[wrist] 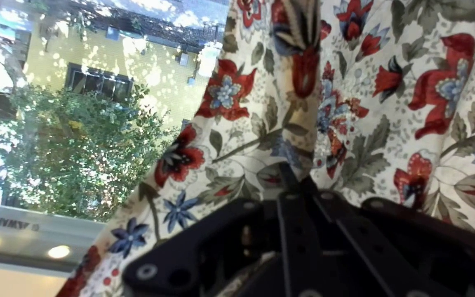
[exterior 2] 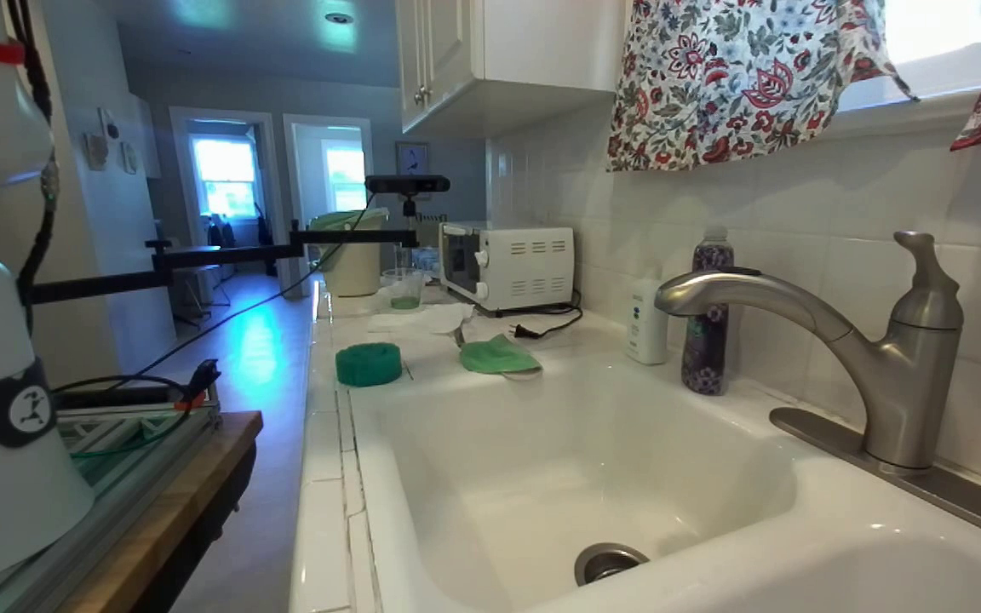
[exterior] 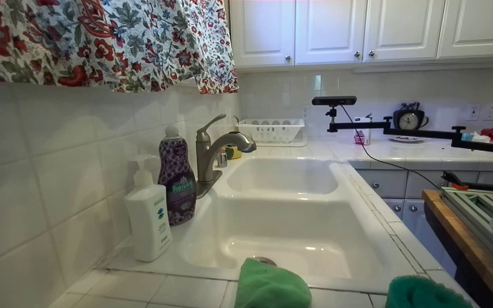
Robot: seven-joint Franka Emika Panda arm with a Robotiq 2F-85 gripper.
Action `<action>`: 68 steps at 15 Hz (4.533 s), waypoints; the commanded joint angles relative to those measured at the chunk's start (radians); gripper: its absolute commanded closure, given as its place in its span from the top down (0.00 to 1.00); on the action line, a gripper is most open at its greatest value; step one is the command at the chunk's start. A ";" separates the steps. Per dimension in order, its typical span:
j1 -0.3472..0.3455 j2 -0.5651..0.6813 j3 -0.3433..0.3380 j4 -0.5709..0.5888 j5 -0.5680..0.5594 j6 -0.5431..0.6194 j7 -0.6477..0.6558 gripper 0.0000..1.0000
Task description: Slightly open the left curtain
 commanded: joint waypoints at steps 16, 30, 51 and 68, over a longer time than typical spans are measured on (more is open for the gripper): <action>-0.084 -0.043 0.212 -0.076 0.059 -0.027 -0.194 0.00; -0.129 -0.045 0.375 -0.109 0.112 -0.022 -0.323 0.00; -0.168 -0.299 0.269 -0.345 -0.078 -0.094 -0.142 1.00; 0.007 -0.391 0.012 -0.163 -0.357 -0.734 0.365 1.00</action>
